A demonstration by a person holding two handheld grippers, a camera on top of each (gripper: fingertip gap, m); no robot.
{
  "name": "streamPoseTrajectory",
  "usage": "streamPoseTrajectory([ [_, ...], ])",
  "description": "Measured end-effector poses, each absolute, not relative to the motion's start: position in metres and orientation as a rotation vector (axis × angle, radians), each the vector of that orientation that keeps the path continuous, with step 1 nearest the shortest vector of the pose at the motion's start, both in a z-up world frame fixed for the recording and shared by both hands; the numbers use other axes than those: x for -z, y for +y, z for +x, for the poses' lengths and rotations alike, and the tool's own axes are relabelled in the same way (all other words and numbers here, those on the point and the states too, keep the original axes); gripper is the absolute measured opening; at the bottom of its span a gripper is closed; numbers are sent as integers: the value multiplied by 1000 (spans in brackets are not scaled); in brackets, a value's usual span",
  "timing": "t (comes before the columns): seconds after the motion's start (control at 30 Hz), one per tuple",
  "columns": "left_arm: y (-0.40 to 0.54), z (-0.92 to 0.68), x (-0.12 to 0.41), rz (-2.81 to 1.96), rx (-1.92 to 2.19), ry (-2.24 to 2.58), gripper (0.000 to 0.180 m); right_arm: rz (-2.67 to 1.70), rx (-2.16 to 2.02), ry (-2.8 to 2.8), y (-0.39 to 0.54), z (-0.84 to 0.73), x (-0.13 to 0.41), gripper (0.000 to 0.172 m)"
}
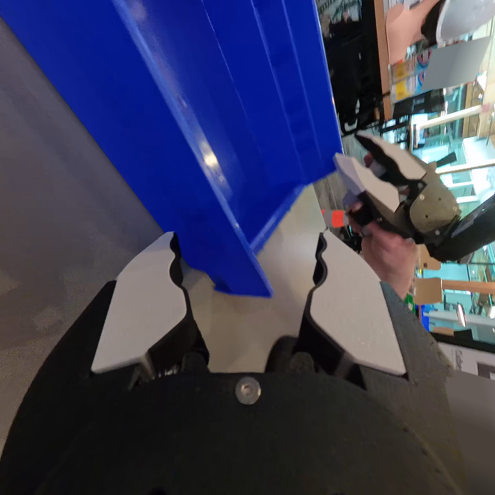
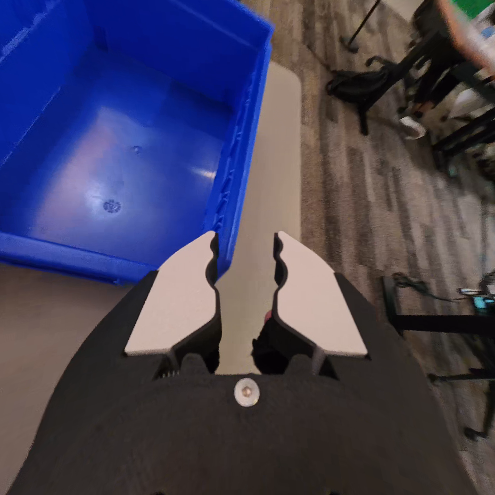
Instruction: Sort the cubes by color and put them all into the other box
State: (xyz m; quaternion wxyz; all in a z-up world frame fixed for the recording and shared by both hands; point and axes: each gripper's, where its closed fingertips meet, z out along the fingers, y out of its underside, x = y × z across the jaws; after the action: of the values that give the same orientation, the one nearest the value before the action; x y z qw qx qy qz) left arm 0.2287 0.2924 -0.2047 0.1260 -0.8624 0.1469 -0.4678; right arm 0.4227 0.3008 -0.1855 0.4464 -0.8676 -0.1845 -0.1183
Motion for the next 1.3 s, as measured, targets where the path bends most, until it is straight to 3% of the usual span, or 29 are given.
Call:
streamPoseTrajectory([
  [0.1, 242, 231, 187, -2513, 1432, 538, 101, -2053, 301, -548, 281, 400, 158, 40],
  [0.33, 118, 194, 110, -2251, 1498, 670, 94, -1809, -133, -1081, 213, 256, 111, 32],
  [0.5, 70, 101, 104, -2200, 1204, 524, 93, -1640, -340, -1461, 172, 137, 124, 51],
  [0.73, 25, -51, 126, -2201, 746, 136, 101, -1553, -353, -1671, 167, 13, 165, 62],
  [0.9, -9, -96, 149, -2225, 743, -51, 97, -1580, -342, -1794, 168, -36, 206, 56],
  [1.0, -11, -104, 161, -2206, 838, -130, 83, -1553, -228, -1847, 171, -45, 224, 49],
  [1.23, 4, -113, 167, -2158, 929, -172, 69, -1611, -231, -1793, 181, -53, 222, 23],
  [1.3, 10, -120, 170, -2159, 940, -184, 66, -1627, -237, -1789, 181, -56, 225, 24],
])
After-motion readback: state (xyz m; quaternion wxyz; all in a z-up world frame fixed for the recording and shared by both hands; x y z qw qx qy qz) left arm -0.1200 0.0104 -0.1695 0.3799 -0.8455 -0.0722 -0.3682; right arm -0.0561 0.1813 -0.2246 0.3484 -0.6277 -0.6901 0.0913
